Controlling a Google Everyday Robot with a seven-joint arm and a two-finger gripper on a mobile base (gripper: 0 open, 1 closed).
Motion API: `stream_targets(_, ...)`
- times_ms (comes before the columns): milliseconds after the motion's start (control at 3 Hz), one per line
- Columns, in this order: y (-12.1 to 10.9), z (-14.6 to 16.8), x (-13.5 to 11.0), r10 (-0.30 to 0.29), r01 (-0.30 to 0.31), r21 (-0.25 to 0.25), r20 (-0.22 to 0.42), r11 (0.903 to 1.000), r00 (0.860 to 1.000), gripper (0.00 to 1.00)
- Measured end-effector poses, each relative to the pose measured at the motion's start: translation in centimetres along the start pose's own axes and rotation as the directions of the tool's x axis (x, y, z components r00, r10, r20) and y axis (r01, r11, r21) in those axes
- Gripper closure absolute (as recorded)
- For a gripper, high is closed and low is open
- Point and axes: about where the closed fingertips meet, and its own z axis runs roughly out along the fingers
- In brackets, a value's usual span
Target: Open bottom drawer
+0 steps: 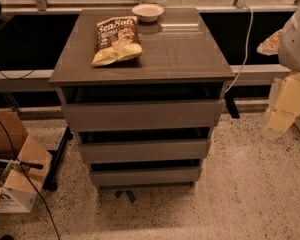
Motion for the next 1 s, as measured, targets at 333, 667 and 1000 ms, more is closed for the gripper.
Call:
stream_targets(333, 0.0, 0.0, 0.0, 0.000, 0.000, 0.000, 0.000, 1.0000, 1.000, 0.00)
stream_targets(667, -0.3, 1.0, 0.0, 0.006, -0.006, -0.005, 0.023, 1.0000, 1.000, 0.00)
stream_targets(1000, -0.6, 3.1, 0.6, 0.010, -0.010, 0.004, 0.045, 0.9999, 0.999, 0.00)
